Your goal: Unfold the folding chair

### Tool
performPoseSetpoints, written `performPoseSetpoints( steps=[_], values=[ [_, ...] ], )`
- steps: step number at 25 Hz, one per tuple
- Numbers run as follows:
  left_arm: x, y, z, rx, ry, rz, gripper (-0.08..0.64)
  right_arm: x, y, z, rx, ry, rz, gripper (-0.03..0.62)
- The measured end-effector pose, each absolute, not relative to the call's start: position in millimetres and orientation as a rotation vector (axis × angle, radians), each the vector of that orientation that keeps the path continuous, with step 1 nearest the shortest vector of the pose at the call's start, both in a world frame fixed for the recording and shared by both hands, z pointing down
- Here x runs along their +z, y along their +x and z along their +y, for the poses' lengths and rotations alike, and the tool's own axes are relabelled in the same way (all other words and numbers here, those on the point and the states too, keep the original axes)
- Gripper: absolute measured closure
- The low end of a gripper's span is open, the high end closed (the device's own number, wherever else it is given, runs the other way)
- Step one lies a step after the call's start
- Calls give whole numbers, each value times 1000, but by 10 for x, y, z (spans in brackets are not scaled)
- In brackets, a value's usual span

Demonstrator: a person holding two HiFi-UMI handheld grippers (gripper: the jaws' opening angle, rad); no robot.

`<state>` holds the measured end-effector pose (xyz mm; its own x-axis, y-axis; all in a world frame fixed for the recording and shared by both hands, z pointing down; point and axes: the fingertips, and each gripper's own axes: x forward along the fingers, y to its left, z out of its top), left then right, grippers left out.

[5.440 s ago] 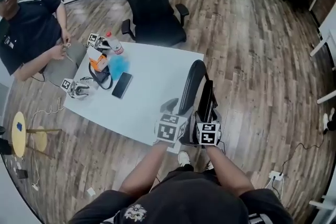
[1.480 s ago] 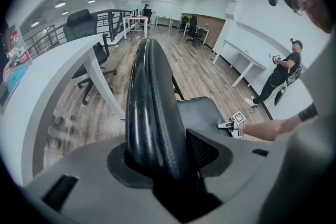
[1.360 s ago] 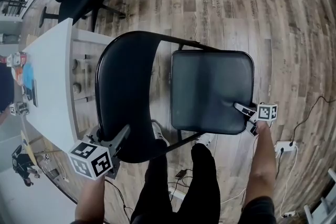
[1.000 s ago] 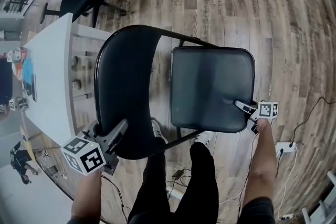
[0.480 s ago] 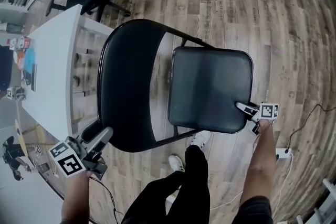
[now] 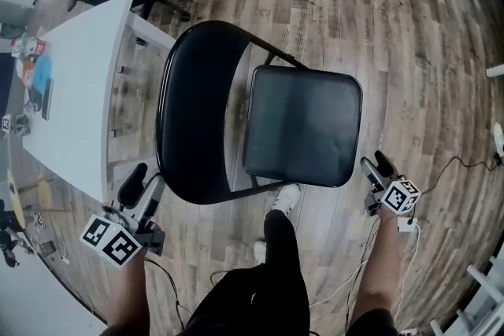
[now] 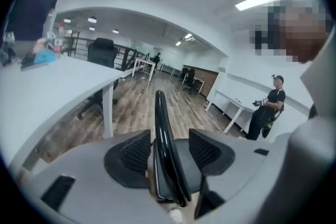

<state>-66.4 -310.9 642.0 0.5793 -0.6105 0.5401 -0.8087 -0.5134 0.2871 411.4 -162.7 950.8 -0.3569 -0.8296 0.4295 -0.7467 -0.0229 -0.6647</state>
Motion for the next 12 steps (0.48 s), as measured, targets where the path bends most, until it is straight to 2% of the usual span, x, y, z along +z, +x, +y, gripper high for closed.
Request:
performPoseSetpoints(
  steps=[2,3,5,6,9,12],
  values=[
    [6117,-661,-2967,493,2365,-1222,395,8802,3783,-1566,-1120,-1851,2201,231],
    [5962,-651,-2858,469,2388,-1251,447,8431,3560,-1505,-1019,-1912,2231,296],
    [5682,-618,-2572,418,2421,-1272,549,7711,3084,-1346,-829,-2023,2284,512],
    [5565,-598,-2418,395,2443,-1274,554,7380,2858,-1267,-741,-2068,2309,565],
    [5301,-572,-1991,303,2518,-1252,555,6473,2232,-1046,-518,-2145,2362,577],
    [5039,-677,-1435,275,2538,-1206,555,5792,1533,-601,-456,-2142,2397,577]
  ],
)
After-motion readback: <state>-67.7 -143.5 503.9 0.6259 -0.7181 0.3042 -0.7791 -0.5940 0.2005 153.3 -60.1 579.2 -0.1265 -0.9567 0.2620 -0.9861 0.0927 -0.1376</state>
